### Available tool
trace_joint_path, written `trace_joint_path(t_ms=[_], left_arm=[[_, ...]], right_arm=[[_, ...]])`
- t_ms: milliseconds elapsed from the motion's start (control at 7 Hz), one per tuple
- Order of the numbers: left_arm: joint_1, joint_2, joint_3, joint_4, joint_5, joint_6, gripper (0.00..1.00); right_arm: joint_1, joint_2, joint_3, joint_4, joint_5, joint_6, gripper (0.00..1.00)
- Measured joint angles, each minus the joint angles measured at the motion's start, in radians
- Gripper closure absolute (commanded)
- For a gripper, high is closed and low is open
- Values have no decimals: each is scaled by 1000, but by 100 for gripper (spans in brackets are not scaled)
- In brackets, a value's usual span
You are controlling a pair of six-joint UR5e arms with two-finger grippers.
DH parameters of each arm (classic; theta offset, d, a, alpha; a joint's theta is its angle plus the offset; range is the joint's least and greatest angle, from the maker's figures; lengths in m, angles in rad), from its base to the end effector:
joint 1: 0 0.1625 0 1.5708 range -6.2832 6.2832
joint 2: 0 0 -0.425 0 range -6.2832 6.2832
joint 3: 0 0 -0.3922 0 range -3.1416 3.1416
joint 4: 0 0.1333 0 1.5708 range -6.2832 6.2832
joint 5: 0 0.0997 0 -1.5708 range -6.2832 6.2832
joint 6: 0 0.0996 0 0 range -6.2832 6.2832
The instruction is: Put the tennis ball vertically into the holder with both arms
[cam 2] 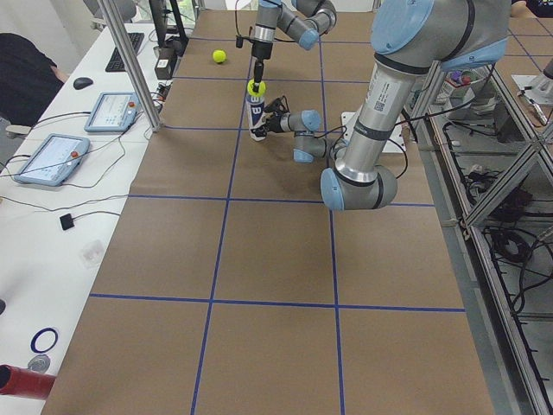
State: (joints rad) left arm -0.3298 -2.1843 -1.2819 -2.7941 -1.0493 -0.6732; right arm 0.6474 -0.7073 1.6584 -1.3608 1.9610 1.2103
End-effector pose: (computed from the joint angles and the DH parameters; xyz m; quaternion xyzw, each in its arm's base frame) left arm 0.6078 -0.4014 0.2872 0.5397 0.4459 0.0206 0.7138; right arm -0.4809 -0.4832 0.0646 0.1179 -0.5495 0.0120 0.8271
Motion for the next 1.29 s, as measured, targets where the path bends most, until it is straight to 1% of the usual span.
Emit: trace_joint_path(t_ms=[429, 571, 714, 1286], left_arm=[[0, -9, -1, 1, 0, 0, 20], [0, -10, -1, 1, 0, 0, 20], [0, -11, -1, 2, 0, 0, 20], [0, -11, -2, 2, 0, 0, 20]], right_arm=[[0, 15, -29, 2, -4, 0, 100], [0, 16, -33, 3, -5, 2, 5], [0, 16, -35, 4, -5, 2, 1], [5, 30, -27, 9, -5, 5, 1]])
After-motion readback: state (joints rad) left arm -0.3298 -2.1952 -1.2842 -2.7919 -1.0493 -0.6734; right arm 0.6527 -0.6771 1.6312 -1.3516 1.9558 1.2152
